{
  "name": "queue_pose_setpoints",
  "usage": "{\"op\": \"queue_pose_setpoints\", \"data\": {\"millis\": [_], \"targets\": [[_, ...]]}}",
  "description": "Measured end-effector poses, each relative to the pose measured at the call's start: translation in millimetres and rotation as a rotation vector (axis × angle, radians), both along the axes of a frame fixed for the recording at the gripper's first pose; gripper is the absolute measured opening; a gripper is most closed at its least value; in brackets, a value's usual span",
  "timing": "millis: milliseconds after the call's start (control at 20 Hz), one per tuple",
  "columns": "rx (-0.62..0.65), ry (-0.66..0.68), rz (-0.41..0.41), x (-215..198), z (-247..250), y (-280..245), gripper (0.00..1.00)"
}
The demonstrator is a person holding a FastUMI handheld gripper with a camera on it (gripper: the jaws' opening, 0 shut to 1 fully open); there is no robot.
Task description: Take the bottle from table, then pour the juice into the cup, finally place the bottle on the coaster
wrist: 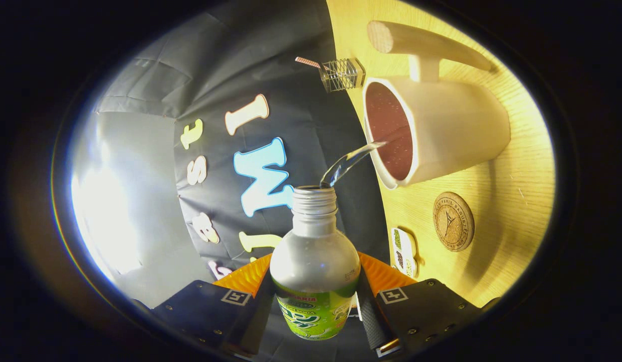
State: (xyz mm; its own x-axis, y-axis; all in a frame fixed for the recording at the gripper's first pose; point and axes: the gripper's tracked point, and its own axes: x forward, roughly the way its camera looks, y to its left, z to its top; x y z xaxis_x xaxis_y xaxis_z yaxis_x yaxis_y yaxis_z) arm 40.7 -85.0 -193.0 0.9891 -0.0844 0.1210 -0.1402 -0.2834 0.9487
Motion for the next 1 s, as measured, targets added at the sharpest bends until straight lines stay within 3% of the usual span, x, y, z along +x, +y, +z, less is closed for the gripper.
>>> {"op": "queue_pose_setpoints", "data": {"millis": [1000], "targets": [[0.131, -0.022, -0.044, -10.3, -3.3, -5.2, 0.77]]}}
